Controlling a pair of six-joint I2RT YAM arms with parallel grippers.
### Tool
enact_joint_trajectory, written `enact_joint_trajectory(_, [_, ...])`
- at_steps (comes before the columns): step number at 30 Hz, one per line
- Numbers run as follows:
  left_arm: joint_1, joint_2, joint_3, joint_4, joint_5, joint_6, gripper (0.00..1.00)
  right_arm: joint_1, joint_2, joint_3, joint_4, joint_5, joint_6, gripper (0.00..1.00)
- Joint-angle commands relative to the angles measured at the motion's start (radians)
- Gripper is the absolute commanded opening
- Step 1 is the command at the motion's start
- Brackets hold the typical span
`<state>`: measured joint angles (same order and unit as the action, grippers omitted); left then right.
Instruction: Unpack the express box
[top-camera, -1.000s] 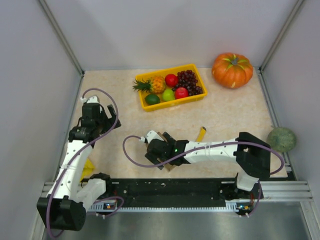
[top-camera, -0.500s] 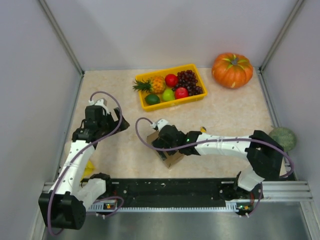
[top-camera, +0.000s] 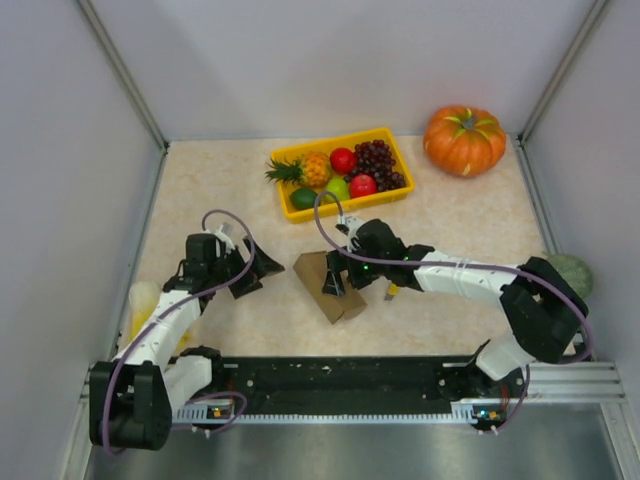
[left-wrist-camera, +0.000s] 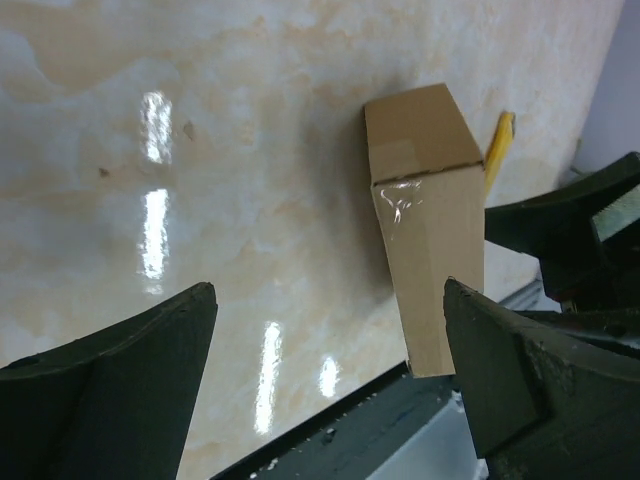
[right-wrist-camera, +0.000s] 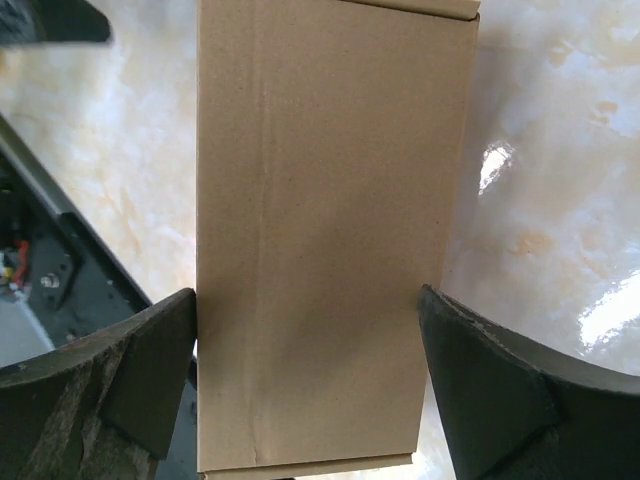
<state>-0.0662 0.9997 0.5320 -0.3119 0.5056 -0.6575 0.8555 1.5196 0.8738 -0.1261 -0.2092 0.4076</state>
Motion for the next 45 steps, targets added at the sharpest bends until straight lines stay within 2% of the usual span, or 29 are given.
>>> enact_joint_trajectory(1, [-0.007, 0.013, -0.114, 0.339, 0.181, -0.172, 0.98, -0.055, 0.045, -0.067, 0.074, -0.212, 0.103, 0.88])
enact_joint_trajectory(4, [-0.015, 0.016, -0.148, 0.422, 0.185, -0.217, 0.98, -0.087, 0.063, -0.097, 0.175, -0.291, 0.172, 0.88])
enact_joint_trajectory(10, [-0.046, 0.06, -0.136, 0.468, 0.18, -0.218, 0.98, -0.145, 0.111, -0.14, 0.359, -0.412, 0.313, 0.88])
enact_joint_trajectory(13, [-0.078, 0.1, -0.118, 0.471, 0.162, -0.214, 0.94, -0.151, 0.126, -0.136, 0.37, -0.414, 0.33, 0.88])
enact_joint_trajectory(16, [-0.135, 0.166, -0.083, 0.473, 0.156, -0.206, 0.85, -0.153, 0.129, -0.119, 0.344, -0.406, 0.33, 0.88])
enact_joint_trajectory(17, [-0.148, 0.181, -0.073, 0.471, 0.151, -0.203, 0.77, -0.153, 0.131, -0.111, 0.329, -0.401, 0.326, 0.88])
enact_joint_trajectory(24, [-0.245, 0.24, 0.037, 0.399, 0.068, -0.159, 0.64, -0.173, 0.096, -0.081, 0.221, -0.296, 0.306, 0.89])
enact_joint_trajectory(27, [-0.274, 0.264, 0.086, 0.341, 0.027, -0.126, 0.64, -0.179, 0.074, -0.088, 0.204, -0.259, 0.289, 0.91])
enact_joint_trajectory(32, [-0.339, 0.347, 0.213, 0.09, -0.107, -0.051, 0.66, -0.193, 0.044, -0.101, 0.207, -0.266, 0.247, 0.95])
enact_joint_trajectory(35, [-0.371, 0.414, 0.295, 0.025, -0.153, -0.033, 0.66, -0.202, 0.016, -0.102, 0.188, -0.254, 0.214, 0.97])
enact_joint_trajectory(45, [-0.431, 0.459, 0.404, -0.026, -0.182, -0.048, 0.75, -0.2, -0.199, -0.052, 0.01, -0.095, 0.086, 0.99])
